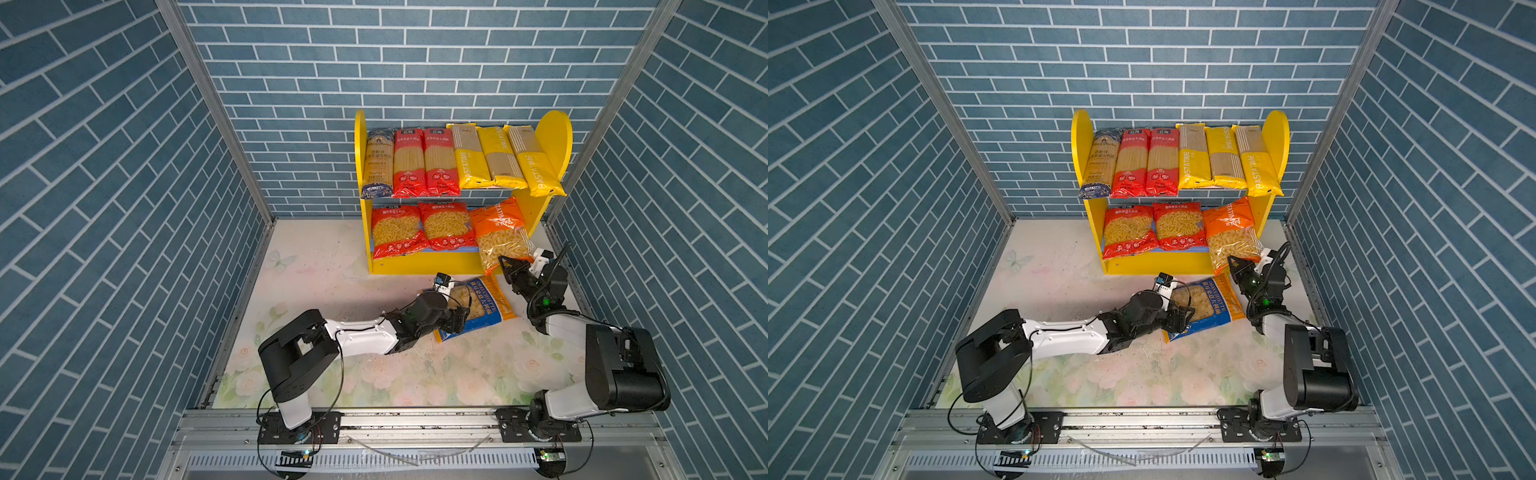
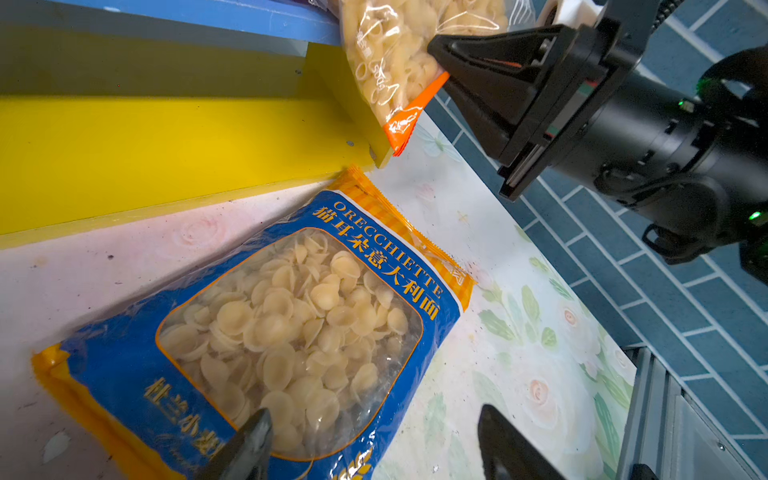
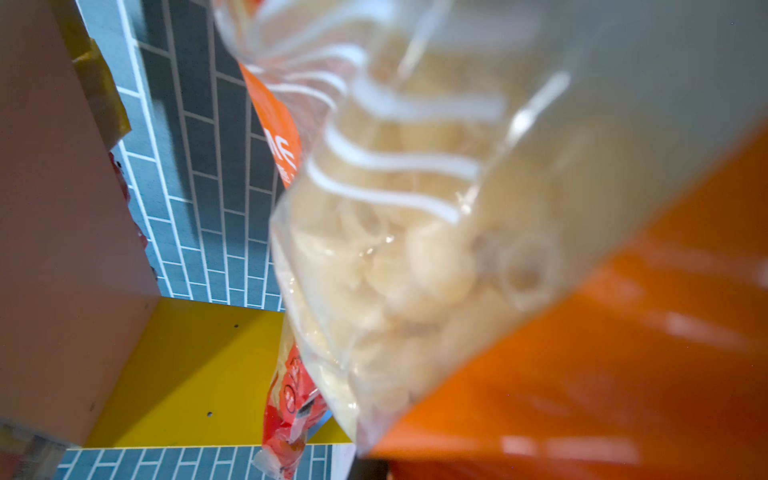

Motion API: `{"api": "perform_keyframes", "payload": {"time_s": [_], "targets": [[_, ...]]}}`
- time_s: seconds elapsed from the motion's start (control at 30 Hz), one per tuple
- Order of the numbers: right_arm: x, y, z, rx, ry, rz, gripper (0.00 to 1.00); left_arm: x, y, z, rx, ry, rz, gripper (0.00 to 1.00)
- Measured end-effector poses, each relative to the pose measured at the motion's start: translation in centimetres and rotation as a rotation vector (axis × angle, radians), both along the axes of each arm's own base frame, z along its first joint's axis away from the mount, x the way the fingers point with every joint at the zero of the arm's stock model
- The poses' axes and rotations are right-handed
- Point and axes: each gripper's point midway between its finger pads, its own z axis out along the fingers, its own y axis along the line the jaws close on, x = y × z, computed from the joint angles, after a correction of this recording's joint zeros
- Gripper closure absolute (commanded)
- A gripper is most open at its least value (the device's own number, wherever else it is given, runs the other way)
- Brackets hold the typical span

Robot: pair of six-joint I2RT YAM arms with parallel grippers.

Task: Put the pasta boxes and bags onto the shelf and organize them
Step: 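Push the macaroni bag farther onto the shelf with the right gripper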

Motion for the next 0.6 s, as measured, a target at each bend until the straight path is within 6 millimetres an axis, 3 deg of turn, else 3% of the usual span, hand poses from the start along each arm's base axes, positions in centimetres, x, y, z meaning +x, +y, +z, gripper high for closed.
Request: {"api": "perform_keyframes", "payload": {"time_s": [0.1, 0.37, 0.47, 0.6], "targets": [[0.7, 0.4, 1.7, 0.039, -0.022, 0.000, 1.00, 0.0, 0.0, 0.0, 0.000, 0.000, 0.002, 0.22], [3.1, 2.4, 9.4, 0.127, -0.157, -0.027, 1.00, 0.1, 0.0, 0.0, -0.007, 0.009, 0.010, 0.22], [3.1, 3.3, 10.0, 0.128, -0.164, -0.039, 1.00, 0.1, 0.0, 0.0, -0.007, 0.010, 0.011, 0.22], [2.9, 3.1, 8.2, 0.121, -0.131, -0.070, 1.00, 0.1, 0.1, 0.0, -0.006, 0.011, 0.013, 0.22]]}}
